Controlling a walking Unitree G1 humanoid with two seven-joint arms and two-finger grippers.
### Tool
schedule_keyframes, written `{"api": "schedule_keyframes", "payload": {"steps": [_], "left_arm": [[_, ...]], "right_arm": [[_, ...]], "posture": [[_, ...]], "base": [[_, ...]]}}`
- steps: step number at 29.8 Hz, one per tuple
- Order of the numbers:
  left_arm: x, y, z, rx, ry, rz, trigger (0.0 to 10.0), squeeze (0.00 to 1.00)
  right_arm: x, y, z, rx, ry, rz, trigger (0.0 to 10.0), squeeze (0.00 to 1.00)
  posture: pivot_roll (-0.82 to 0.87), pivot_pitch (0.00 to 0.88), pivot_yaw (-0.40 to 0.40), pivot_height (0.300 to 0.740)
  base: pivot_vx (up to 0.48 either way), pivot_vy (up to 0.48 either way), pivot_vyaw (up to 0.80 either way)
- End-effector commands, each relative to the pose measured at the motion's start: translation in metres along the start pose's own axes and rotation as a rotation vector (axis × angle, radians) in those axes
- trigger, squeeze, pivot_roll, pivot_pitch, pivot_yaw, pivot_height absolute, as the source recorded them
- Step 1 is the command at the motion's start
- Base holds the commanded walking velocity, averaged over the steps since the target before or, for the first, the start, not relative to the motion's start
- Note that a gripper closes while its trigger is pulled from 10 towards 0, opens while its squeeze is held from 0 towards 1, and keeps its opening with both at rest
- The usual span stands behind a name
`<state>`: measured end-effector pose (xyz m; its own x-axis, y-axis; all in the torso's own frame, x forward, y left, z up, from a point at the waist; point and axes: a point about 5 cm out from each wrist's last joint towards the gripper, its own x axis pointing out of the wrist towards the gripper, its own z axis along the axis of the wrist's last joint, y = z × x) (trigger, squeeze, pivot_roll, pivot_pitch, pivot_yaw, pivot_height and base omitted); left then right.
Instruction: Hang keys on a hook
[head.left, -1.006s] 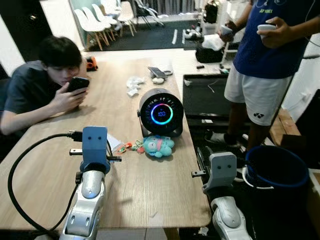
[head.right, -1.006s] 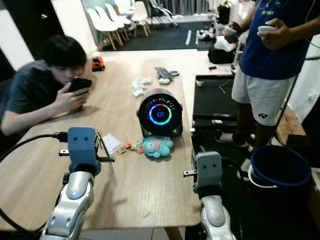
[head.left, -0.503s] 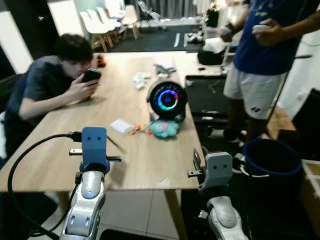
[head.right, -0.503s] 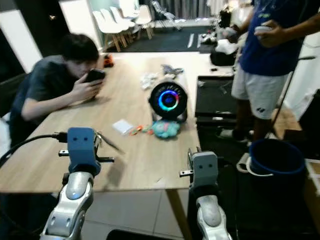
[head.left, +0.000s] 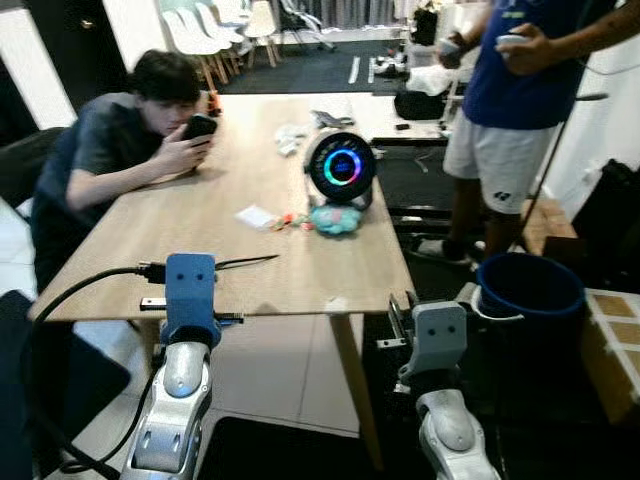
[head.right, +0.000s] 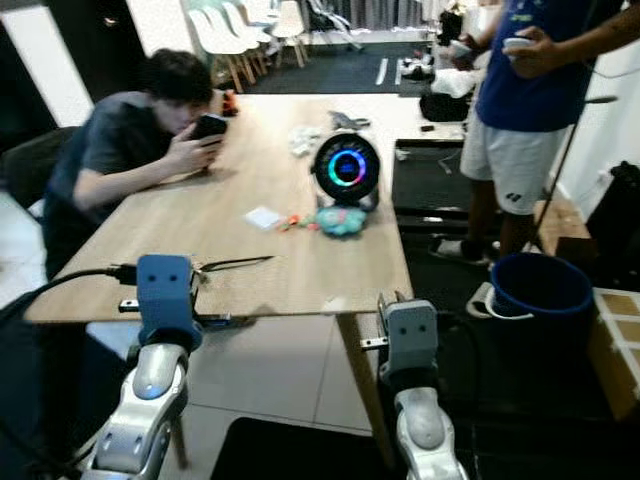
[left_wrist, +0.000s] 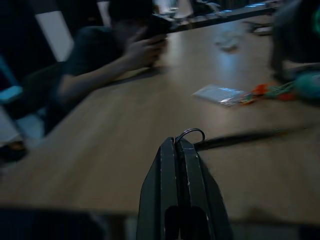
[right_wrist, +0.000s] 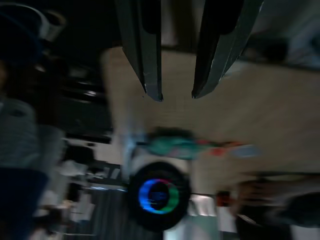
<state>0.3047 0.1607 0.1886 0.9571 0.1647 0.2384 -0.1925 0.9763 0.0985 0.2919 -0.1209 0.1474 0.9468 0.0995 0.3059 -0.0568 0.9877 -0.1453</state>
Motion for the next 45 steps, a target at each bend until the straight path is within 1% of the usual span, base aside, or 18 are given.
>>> {"api": "schedule_keyframes", "payload": {"steps": [1, 3, 12, 38, 45], "left_arm": [[-0.0014, 0.0018, -0.0050, 0.018, 0.014, 0.005, 10.0, 0.00], [-0.0014, 0.0018, -0.0050, 0.018, 0.014, 0.005, 10.0, 0.00], [-0.0007, 0.0013, -0.0052, 0.018, 0.013, 0.004, 10.0, 0.00], [-0.0008, 0.0016, -0.0058, 0.020, 0.016, 0.006, 10.0, 0.00], [-0.0010, 0.0016, -0.0062, 0.023, 0.019, 0.005, 10.0, 0.00]], "right_arm": [[-0.0032, -0.0007, -0.0050, -0.006, 0.021, 0.005, 10.0, 0.00], [-0.0031, -0.0006, -0.0051, -0.006, 0.021, 0.006, 10.0, 0.00], [-0.0026, -0.0004, -0.0052, -0.004, 0.020, 0.011, 10.0, 0.00], [-0.0038, 0.0011, -0.0057, 0.002, 0.025, 0.014, 10.0, 0.00], [-0.0046, 0.0012, -0.0061, 0.005, 0.029, 0.008, 10.0, 0.00]], "posture": [[0.05, 0.114, 0.108, 0.740], [0.05, 0.114, 0.108, 0.740], [0.05, 0.109, 0.109, 0.740], [0.05, 0.118, 0.112, 0.740], [0.05, 0.121, 0.114, 0.740]], "base": [[-0.315, 0.000, 0.00], [-0.315, 0.000, 0.00], [-0.320, 0.000, 0.51], [-0.322, 0.000, 0.58], [-0.323, 0.000, 0.00]]}}
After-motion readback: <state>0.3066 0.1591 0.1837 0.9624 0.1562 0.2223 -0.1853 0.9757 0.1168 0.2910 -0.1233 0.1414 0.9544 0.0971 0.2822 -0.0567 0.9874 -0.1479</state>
